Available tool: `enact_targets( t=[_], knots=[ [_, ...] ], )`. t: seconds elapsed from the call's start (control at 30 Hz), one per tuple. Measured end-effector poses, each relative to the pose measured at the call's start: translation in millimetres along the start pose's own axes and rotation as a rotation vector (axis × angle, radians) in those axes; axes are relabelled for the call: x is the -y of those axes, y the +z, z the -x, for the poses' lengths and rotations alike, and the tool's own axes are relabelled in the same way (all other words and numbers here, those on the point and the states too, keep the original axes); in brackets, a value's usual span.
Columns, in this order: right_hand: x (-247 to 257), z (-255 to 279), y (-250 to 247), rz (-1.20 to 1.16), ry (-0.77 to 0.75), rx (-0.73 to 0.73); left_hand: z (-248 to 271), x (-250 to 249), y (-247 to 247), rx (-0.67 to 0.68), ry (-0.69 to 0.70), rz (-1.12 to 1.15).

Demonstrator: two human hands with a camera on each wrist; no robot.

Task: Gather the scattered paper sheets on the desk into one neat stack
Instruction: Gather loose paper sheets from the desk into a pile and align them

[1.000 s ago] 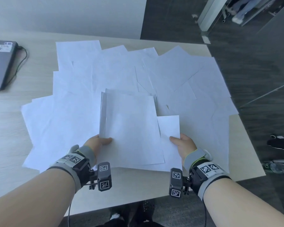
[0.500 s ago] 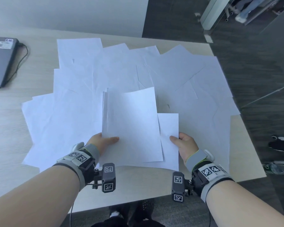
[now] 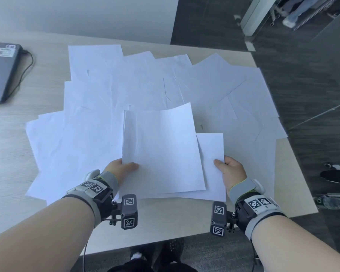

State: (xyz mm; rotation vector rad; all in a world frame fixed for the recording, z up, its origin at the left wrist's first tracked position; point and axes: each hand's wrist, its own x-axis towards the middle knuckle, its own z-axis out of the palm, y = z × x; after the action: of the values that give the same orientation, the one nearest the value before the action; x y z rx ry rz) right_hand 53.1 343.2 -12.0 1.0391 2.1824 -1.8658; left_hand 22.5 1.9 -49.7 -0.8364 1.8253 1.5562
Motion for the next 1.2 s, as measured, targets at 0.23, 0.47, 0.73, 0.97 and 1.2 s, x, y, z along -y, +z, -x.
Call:
enact_targets(
  t=[0.23,0.47,0.73,0.97,1.2],
  knots=[
    [24.7,10.8,5.4,-0.077,-0.029,0.162,5.7,-2.2,5.5,0.003,-0.005,0.057],
    [30.9,10.6,2.5,-0.025,-0.038,0.074,-10.8,8.0,3.5,-0.027,-0.023,0.068],
    [23.0,-4.3,-25.0,-0.025,-0.024,-0.408,5.7,-6.8,7.4,-0.031,-0.018,0.042],
    [30.8,-4.6,-25.1,-0.505,0.230,-0.447,6.0,-6.7,6.6,-0.022,-0.034,0.044],
    [15.5,25.6,38.8,-0.186,0.312,-0.120,10.7,-12.4,8.4,-0.038,-0.049,0.057]
  ],
)
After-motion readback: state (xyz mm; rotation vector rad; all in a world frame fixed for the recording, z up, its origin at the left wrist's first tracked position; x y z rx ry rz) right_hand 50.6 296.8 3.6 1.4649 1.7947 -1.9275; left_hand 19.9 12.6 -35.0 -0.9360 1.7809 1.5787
